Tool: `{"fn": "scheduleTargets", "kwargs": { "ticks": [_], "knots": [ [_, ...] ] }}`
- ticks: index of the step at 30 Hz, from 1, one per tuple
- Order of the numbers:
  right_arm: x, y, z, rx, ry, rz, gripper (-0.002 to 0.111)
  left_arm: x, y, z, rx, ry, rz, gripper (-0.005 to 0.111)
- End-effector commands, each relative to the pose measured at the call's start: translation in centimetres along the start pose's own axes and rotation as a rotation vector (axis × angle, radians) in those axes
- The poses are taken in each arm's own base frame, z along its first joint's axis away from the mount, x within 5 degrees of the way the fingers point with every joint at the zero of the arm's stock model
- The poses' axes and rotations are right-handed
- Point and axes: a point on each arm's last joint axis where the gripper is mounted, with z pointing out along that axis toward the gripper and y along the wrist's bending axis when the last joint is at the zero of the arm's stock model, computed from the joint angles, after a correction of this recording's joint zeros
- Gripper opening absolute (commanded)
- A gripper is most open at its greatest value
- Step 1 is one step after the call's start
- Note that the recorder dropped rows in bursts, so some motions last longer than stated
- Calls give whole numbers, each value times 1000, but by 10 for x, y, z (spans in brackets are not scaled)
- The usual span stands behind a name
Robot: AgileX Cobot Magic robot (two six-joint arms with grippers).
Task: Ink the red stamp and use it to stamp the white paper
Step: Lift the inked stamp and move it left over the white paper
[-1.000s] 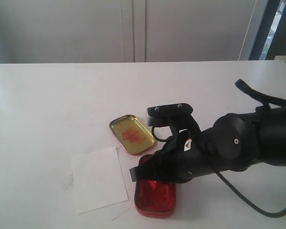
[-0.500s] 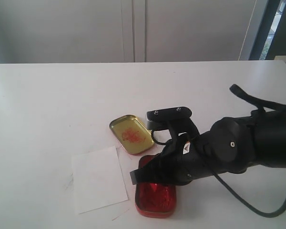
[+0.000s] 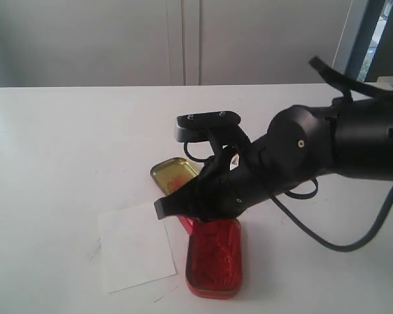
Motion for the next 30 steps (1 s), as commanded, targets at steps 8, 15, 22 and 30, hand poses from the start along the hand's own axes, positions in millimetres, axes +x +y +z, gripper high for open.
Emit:
{"fn": "scheduleTargets", "kwargs": {
  "ticks": [8, 15, 22, 30],
  "knots": [
    [-38, 16, -23, -19, -40, -97, 0, 3, 0, 1, -1, 9, -4, 0],
    [-56, 23, -33, -22, -49, -133, 0, 3, 0, 1, -1, 9, -4, 0],
    [-63, 35, -10, -24, 9, -194, 0, 3, 0, 1, -1, 9, -4, 0],
    [-55, 58, 22, -20, 45, -311, 0, 3, 0, 1, -1, 9, -4, 0]
  ]
}}
